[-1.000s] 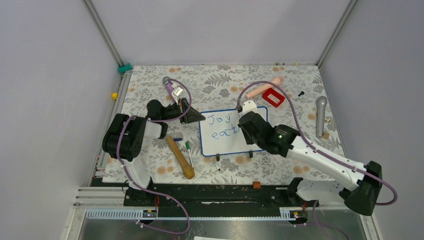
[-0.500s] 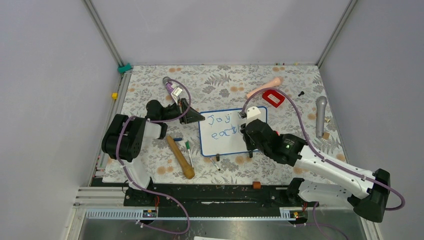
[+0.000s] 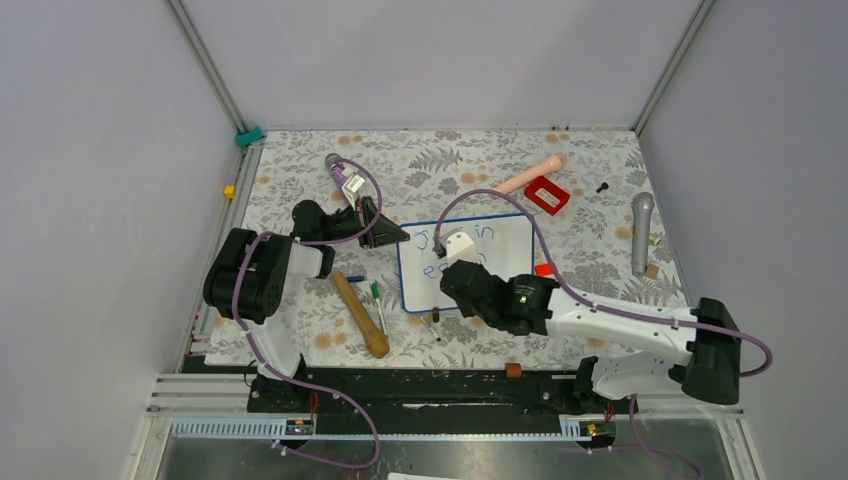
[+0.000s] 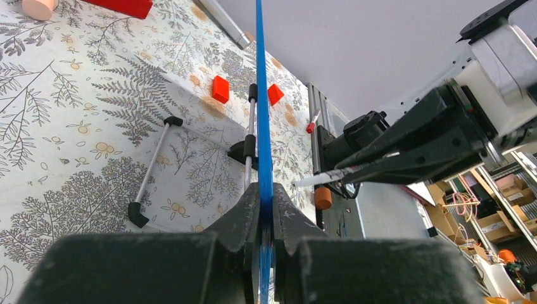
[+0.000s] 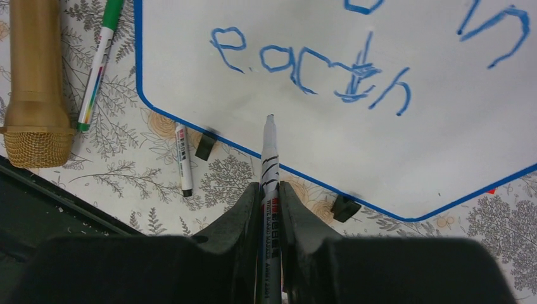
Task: Write a sentence on the whiteboard
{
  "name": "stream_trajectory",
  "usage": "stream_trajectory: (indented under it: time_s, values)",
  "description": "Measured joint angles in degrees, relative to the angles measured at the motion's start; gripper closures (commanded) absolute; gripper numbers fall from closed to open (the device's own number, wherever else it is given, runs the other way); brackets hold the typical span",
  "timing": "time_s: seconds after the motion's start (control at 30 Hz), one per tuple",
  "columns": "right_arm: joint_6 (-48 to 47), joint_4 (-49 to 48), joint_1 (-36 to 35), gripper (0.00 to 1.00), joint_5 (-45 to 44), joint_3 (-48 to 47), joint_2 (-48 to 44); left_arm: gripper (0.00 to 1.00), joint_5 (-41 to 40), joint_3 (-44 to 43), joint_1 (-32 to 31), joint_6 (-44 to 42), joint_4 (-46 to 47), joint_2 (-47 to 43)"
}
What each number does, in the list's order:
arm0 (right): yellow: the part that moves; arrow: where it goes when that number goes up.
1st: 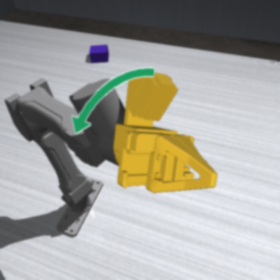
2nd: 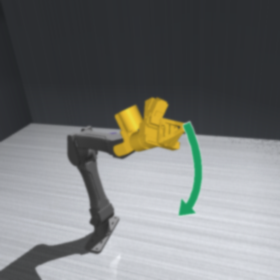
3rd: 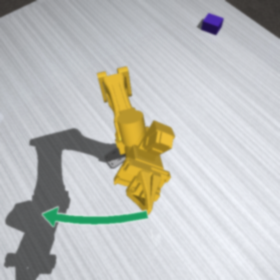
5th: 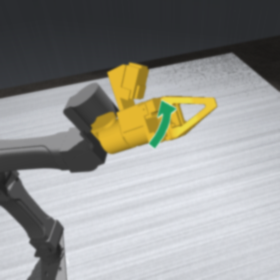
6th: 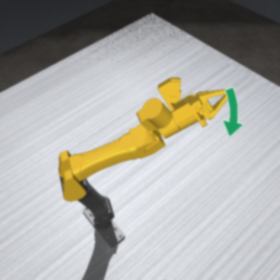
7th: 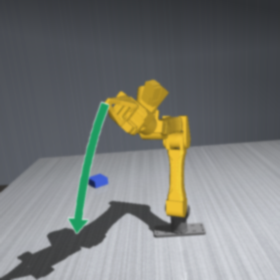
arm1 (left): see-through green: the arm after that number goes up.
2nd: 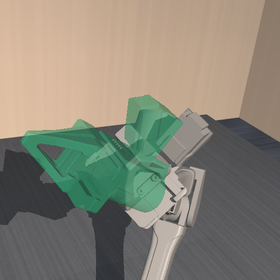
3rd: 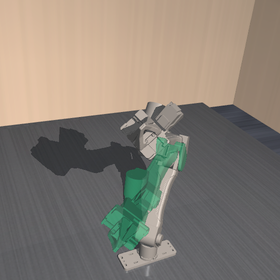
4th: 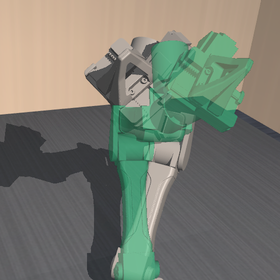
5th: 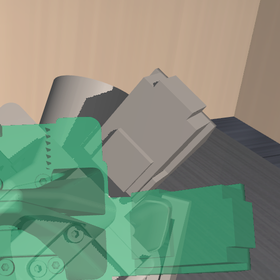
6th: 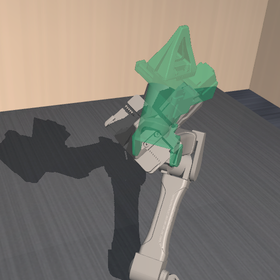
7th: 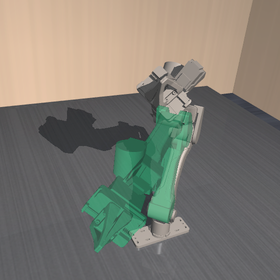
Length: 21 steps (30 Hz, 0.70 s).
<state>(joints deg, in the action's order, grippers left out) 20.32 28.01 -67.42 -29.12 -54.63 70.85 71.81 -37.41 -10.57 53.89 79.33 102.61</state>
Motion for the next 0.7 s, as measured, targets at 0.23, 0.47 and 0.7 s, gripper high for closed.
stream_trajectory:
  time_s: [0.23,0.47,0.7]
  values:
    - [0.1,0.0,-4.0,1.00,-2.4,-3.7,7.2,1.00,0.0,0.0,0.0,0.0,0.1,0.0]
    - [0.1,0.0,-5.3,1.00,-3.4,-4.5,9.9,1.00,0.0,0.0,0.0,0.0,0.1,0.0]
    - [0.1,0.0,-5.5,1.00,-4.5,-4.5,11.0,1.00,0.0,0.0,0.0,0.0,0.1,0.0]
